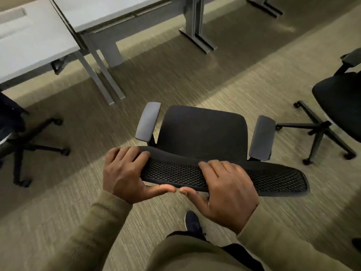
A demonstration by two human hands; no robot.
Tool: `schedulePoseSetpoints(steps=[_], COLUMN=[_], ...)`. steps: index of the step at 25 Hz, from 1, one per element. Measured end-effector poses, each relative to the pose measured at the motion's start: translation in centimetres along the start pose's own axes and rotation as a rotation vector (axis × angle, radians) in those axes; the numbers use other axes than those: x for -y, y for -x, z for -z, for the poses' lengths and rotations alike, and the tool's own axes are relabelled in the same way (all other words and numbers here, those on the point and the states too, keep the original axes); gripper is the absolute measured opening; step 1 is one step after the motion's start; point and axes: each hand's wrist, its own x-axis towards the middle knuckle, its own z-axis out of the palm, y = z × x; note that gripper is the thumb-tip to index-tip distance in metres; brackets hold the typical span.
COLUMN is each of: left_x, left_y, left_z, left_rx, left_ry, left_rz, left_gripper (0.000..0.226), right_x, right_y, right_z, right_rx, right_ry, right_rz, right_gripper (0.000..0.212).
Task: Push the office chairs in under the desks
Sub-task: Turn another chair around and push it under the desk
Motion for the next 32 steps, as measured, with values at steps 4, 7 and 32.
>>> schedulePoseSetpoints(steps=[4,7,32], left_x=[-0.4,-0.8,11.3], left_y=[-5.7,-10.4,-44.1], left_z=[-2.2,-4.0,-17.3], left_rx=[0.024,0.025,-0.026], left_ry=[-0.007,-0.004,-0.063], left_rz=[0.088,0.146,0.474], left_gripper=[0.101,0.100,0.076], right_x=[-5.2,-9.6,-31.1], right_y=[-5.9,-10.6,-60.0], right_z=[-0.5,-1.1,-9.2], right_rx=[-0.017,-0.044,-0.140], right_ry=[0.005,-0.019,-0.112], right_rz=[0.039,0.101,0.613], right_gripper=[0.070,0.066,0.052])
